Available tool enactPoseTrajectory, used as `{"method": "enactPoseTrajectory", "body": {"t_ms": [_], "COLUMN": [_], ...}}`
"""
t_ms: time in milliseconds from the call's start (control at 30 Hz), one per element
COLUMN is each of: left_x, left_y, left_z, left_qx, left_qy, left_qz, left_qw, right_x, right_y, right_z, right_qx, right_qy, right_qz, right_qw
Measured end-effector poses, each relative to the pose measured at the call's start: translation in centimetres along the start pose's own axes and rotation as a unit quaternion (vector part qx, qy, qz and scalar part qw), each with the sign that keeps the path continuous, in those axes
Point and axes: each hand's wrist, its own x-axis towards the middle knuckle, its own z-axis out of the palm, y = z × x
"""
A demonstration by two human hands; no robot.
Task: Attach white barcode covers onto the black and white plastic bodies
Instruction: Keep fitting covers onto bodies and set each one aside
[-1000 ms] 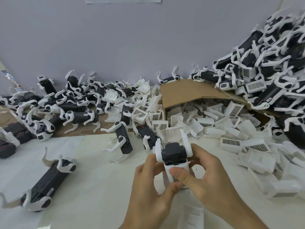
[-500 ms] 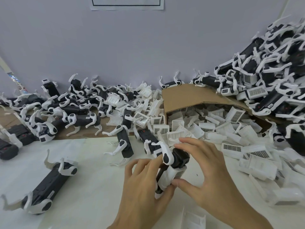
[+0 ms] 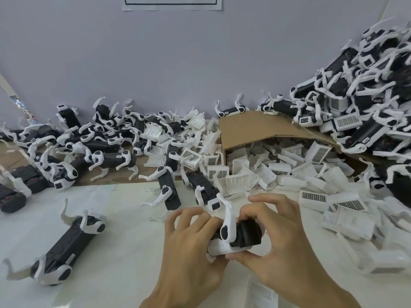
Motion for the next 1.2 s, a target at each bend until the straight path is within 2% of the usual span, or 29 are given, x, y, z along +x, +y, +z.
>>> {"method": "enactPoseTrajectory", "body": {"t_ms": [100, 233, 433, 567, 700, 833, 1000, 1133, 1200], "left_x": [0.0, 0.1, -0.1, 0.3, 0.1, 0.2, 0.5, 0.7, 0.9], "left_y": [-0.1, 0.7, 0.8, 0.8, 1.2, 1.2, 0.3, 0.3, -0.1], "left_z": [-0.2, -0.1, -0.1, -0.3, -0.4, -0.5, -1.0, -1.0, -1.0], "left_qx": [0.004, -0.018, -0.038, -0.045, -0.05, -0.092, -0.097, -0.182, -0.19], "left_qy": [0.0, -0.01, -0.031, -0.02, -0.022, 0.006, 0.054, 0.11, 0.137], "left_qz": [0.0, -0.015, 0.0, -0.006, -0.022, -0.065, -0.134, -0.202, -0.22], "left_qw": [1.0, 1.0, 0.999, 0.999, 0.998, 0.994, 0.985, 0.956, 0.947], "right_x": [-0.1, -0.2, -0.6, -0.5, -0.5, -0.3, 0.3, 0.5, 0.9], "right_y": [0.0, 0.2, 0.4, -0.2, -0.2, 0.3, 0.4, 1.1, 1.4], "right_z": [0.4, 0.5, 0.6, 0.6, 0.3, -0.7, -1.0, -1.0, -1.3], "right_qx": [0.002, 0.024, 0.079, 0.107, 0.134, 0.207, 0.274, 0.333, 0.365], "right_qy": [0.011, 0.017, -0.04, -0.032, -0.062, -0.078, -0.042, -0.018, -0.021], "right_qz": [-0.015, 0.036, 0.092, 0.099, 0.115, 0.139, 0.188, 0.255, 0.275], "right_qw": [1.0, 0.999, 0.992, 0.989, 0.982, 0.965, 0.942, 0.908, 0.889]}}
